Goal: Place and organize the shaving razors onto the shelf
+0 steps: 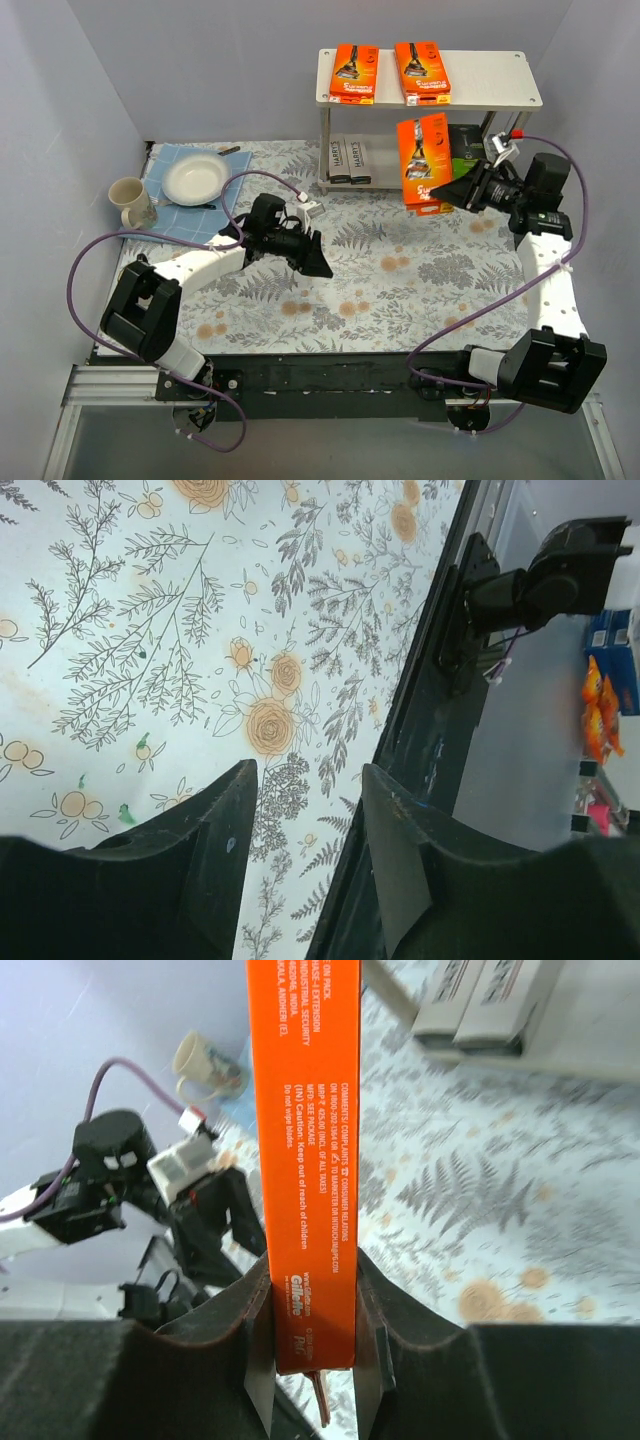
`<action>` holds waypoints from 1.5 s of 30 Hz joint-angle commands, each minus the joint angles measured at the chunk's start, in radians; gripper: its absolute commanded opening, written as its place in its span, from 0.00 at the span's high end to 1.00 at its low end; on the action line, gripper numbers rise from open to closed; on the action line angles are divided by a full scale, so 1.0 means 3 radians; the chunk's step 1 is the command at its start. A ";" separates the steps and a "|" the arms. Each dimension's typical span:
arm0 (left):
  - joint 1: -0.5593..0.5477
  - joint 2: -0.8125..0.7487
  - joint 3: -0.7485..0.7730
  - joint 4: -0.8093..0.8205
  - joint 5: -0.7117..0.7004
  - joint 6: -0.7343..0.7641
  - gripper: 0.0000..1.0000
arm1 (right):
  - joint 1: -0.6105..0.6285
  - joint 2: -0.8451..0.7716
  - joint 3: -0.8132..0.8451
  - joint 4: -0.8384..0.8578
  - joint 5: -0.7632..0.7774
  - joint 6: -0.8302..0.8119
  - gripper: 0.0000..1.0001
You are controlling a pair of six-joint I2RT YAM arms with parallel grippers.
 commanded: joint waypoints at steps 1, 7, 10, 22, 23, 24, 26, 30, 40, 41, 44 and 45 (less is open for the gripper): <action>-0.0005 -0.0208 0.0150 -0.0298 -0.0085 0.0409 0.54 | -0.0195 -0.0079 0.0510 -0.0162 0.0338 -0.0166 0.95; -0.0005 -0.0305 0.0038 -0.0211 -0.0024 0.0352 0.53 | -0.0262 0.0120 0.0966 0.0119 0.0593 0.0146 0.95; -0.0005 -0.0315 0.0002 -0.0226 -0.0019 0.0378 0.53 | -0.0308 0.0299 0.1227 0.0226 0.0701 0.0264 0.94; 0.0010 -0.0284 -0.0070 -0.0236 0.0001 0.0419 0.52 | -0.0426 0.0851 0.1441 0.1137 0.0972 0.0826 0.92; 0.0010 -0.0279 -0.0075 -0.0236 -0.0004 0.0424 0.52 | -0.0421 0.0938 0.1488 0.1182 0.0957 0.0842 0.92; 0.0010 -0.0269 -0.0080 -0.0236 -0.0004 0.0424 0.52 | -0.0431 0.0969 0.1534 0.1213 0.0947 0.0847 0.92; 0.0010 -0.0254 -0.0106 -0.0236 -0.0009 0.0424 0.52 | -0.0436 0.1091 0.1646 0.1229 0.0942 0.0898 0.92; 0.0010 -0.0223 -0.0136 -0.0236 -0.0004 0.0434 0.51 | -0.0441 0.1250 0.1764 0.1295 0.0932 0.0954 0.91; 0.0010 -0.0121 -0.0182 -0.0211 -0.0019 0.0450 0.51 | -0.0441 0.1761 0.2250 0.1387 0.0947 0.1036 0.89; 0.0015 -0.0100 -0.0182 -0.0201 -0.0014 0.0455 0.51 | -0.0446 0.1827 0.2281 0.1387 0.0942 0.1036 0.88; 0.0010 -0.0075 -0.0152 -0.0206 -0.0044 0.0460 0.50 | -0.0451 0.1920 0.2352 0.1382 0.0967 0.1036 0.87; 0.0010 -0.0054 -0.0142 -0.0206 -0.0055 0.0465 0.50 | -0.0446 0.1935 0.2368 0.1382 0.0972 0.1036 0.84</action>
